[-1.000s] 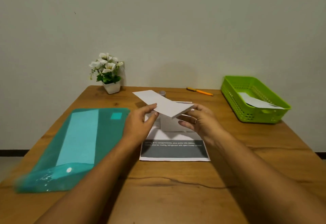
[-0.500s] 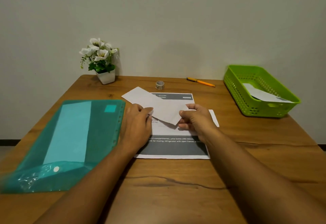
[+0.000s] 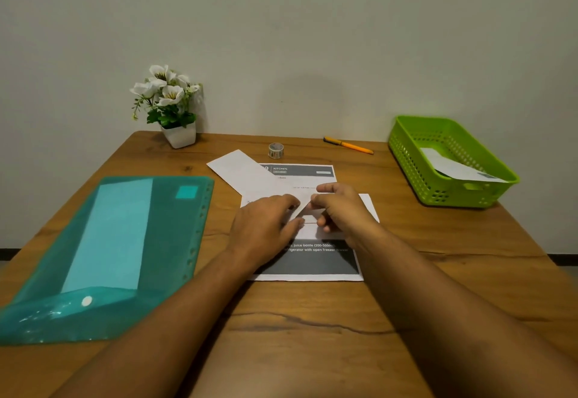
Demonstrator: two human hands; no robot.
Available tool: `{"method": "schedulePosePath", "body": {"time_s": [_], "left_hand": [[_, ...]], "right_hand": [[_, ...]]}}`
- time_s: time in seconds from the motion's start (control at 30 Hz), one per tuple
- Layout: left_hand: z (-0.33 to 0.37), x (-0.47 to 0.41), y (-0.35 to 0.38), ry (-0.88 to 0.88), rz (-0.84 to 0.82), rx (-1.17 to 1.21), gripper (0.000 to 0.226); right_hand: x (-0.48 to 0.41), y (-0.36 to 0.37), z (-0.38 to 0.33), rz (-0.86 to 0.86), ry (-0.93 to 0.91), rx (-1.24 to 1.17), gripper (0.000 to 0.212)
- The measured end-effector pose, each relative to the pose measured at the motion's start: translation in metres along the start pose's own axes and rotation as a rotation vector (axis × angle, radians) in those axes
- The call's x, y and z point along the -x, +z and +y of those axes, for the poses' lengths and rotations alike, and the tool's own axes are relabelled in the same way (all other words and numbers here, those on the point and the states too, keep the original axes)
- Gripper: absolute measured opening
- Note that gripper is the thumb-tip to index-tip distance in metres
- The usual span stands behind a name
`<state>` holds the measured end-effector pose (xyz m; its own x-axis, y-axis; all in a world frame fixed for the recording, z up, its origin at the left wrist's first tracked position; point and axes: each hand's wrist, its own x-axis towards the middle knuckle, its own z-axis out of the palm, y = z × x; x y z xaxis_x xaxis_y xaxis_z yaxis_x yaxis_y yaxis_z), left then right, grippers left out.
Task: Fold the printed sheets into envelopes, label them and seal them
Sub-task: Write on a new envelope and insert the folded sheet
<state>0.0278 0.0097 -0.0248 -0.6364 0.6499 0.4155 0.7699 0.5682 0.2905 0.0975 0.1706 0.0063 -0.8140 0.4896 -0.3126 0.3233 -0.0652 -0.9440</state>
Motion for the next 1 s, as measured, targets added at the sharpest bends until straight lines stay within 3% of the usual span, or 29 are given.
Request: {"method": "schedulePosePath", "body": {"time_s": [0.17,0.3,0.37,0.47,0.73,0.83,1.0], "left_hand": [[0.002,0.006,0.002,-0.019,0.09,-0.01,0.021],[0.0,0.004,0.002,-0.091,0.097,0.027,0.021],[0.0,0.005,0.002,-0.11,0.101,0.038,0.02],[-0.001,0.004,0.002,-0.141,0.124,0.024,0.019],[-0.002,0.003,0.003,-0.209,0.138,0.057,0.021],[-0.003,0.003,0.004,-0.213,0.13,0.07,0.021],[-0.005,0.003,0.004,-0.209,0.121,0.117,0.018]], "right_hand": [[-0.004,-0.02,0.0,-0.039,-0.05,0.111,0.035],[-0.019,-0.031,-0.005,0.064,-0.383,0.73,0.045],[-0.025,-0.032,-0.008,-0.028,-0.373,1.003,0.068],[-0.036,-0.028,-0.011,-0.151,-0.264,1.18,0.094],[-0.036,-0.033,-0.02,-0.084,-0.23,1.346,0.097],[-0.028,-0.044,-0.019,-0.049,-0.228,1.216,0.081],[-0.009,-0.063,-0.006,-0.064,-0.209,0.809,0.019]]}}
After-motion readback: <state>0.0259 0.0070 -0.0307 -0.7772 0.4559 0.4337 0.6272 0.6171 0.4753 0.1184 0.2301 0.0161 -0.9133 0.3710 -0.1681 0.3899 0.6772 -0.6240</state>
